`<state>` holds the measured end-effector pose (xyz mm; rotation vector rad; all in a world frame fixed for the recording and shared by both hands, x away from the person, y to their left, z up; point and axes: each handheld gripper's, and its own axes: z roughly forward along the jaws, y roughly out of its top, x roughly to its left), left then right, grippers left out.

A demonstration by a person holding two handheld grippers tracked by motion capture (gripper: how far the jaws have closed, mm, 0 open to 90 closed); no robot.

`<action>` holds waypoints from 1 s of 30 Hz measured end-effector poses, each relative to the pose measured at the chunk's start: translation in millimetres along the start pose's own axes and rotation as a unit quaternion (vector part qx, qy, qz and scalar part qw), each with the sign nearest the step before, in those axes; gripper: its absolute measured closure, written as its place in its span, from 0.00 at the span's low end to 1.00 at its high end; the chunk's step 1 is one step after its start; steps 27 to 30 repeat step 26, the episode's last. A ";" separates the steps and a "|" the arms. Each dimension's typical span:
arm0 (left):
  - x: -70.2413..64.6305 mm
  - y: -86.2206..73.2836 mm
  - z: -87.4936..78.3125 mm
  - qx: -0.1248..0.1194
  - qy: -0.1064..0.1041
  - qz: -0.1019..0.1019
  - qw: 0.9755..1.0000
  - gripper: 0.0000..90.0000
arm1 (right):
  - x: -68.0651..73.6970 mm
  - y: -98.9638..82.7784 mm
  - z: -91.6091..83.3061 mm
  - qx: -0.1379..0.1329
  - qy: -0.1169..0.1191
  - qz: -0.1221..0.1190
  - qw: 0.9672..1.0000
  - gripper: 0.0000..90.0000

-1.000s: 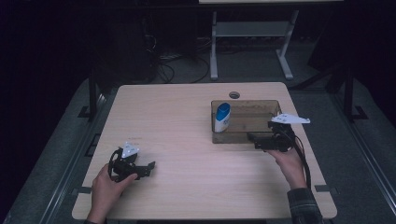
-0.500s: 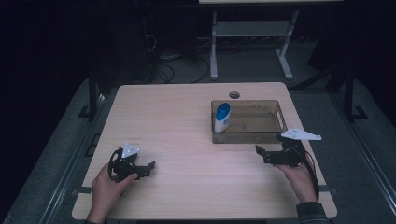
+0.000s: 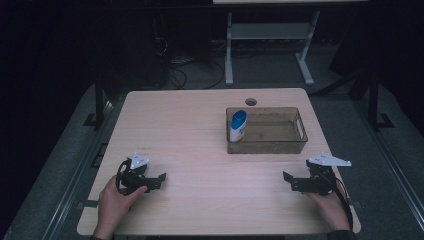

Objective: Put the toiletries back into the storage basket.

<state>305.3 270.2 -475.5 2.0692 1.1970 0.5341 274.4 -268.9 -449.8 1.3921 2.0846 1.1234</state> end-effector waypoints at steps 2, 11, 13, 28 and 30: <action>0.0 0.0 0.0 0.000 0.000 0.000 1.000 0.14 | -1.7 -5.6 -0.3 0.009 -0.003 -0.002 1.000 0.01; 0.0 0.0 0.0 0.000 0.000 0.000 1.000 0.14 | -8.3 -27.3 4.6 0.055 -0.023 -0.011 0.998 0.01; 0.0 0.0 0.0 0.000 0.000 0.000 1.000 0.14 | -9.0 -29.8 5.5 0.059 -0.025 -0.014 0.998 0.01; 0.0 0.0 0.0 0.000 0.000 0.000 1.000 0.14 | -10.0 -34.4 7.9 0.074 -0.032 -0.028 0.996 0.00; 0.0 0.0 0.0 0.000 0.000 0.000 1.000 0.14 | -10.0 -34.4 7.9 0.074 -0.032 -0.028 0.996 0.00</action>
